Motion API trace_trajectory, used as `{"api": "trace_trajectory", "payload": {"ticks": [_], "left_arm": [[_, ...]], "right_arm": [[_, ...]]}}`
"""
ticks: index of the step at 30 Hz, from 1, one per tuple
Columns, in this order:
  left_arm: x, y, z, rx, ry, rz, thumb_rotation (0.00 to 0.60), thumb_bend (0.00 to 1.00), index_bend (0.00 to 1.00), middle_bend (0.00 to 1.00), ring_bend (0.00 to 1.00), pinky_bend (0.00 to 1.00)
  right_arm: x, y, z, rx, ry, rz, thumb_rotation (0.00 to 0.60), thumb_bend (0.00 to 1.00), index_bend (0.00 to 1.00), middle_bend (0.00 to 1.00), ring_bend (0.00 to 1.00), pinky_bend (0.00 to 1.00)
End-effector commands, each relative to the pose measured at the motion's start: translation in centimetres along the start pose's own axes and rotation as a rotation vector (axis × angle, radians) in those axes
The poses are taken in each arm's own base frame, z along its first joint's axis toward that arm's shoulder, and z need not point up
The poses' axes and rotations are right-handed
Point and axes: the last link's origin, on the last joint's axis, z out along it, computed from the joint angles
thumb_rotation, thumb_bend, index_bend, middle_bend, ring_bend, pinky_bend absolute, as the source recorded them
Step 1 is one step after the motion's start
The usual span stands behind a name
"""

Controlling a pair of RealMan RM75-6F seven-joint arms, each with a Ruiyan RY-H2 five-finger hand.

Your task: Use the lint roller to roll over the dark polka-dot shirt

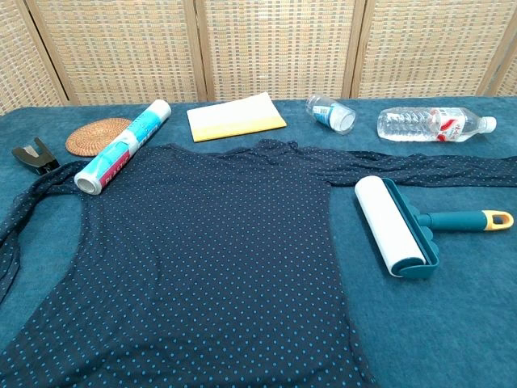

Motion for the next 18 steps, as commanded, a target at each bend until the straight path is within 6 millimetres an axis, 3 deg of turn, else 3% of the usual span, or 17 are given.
{"api": "trace_trajectory", "payload": {"ticks": [1, 6, 8, 11, 12, 13, 15, 16, 18], "left_arm": [[0.0, 0.0, 0.0, 0.001, 0.000, 0.001, 0.600, 0.00, 0.00, 0.00, 0.00, 0.00], [0.0, -0.2, 0.0, 0.010, 0.004, 0.001, 0.600, 0.00, 0.00, 0.00, 0.00, 0.00], [0.0, -0.2, 0.2, 0.014, 0.003, 0.000, 0.600, 0.00, 0.00, 0.00, 0.00, 0.00], [-0.2, -0.1, 0.5, 0.015, -0.001, 0.002, 0.600, 0.00, 0.00, 0.00, 0.00, 0.00], [-0.3, 0.0, 0.7, 0.016, -0.005, 0.005, 0.600, 0.00, 0.00, 0.00, 0.00, 0.00], [-0.4, 0.0, 0.9, 0.018, -0.007, 0.008, 0.600, 0.00, 0.00, 0.00, 0.00, 0.00], [-0.5, 0.1, 1.1, 0.022, -0.010, 0.011, 0.600, 0.00, 0.00, 0.00, 0.00, 0.00], [-0.6, 0.1, 1.2, 0.026, -0.012, 0.015, 0.600, 0.00, 0.00, 0.00, 0.00, 0.00], [-0.7, 0.2, 1.4, 0.038, -0.018, 0.021, 0.600, 0.00, 0.00, 0.00, 0.00, 0.00]], "right_arm": [[0.0, 0.0, 0.0, 0.001, -0.003, 0.001, 0.600, 0.00, 0.00, 0.00, 0.00, 0.00], [-0.5, -0.4, 0.3, 0.010, -0.031, 0.022, 0.600, 0.00, 0.00, 0.00, 0.00, 0.00], [-0.6, -0.8, 1.4, 0.036, -0.048, 0.014, 0.600, 0.00, 0.00, 0.03, 0.02, 0.00], [-0.8, -1.4, 3.1, 0.077, -0.068, -0.016, 0.600, 0.00, 0.00, 0.35, 0.33, 0.06], [-0.9, -2.0, 4.2, 0.103, -0.087, -0.024, 0.600, 0.00, 0.00, 0.51, 0.49, 0.24], [-1.1, -2.4, 5.1, 0.119, -0.110, -0.024, 0.600, 0.00, 0.00, 0.65, 0.61, 0.49], [-1.2, -3.1, 6.3, 0.139, -0.139, -0.012, 0.600, 0.00, 0.00, 0.82, 0.75, 0.87], [-1.5, -3.5, 7.5, 0.150, -0.171, -0.023, 0.600, 0.00, 0.00, 0.88, 0.82, 0.96], [-2.2, -5.0, 9.7, 0.179, -0.220, -0.052, 0.600, 0.00, 0.00, 0.96, 0.92, 1.00]]}}
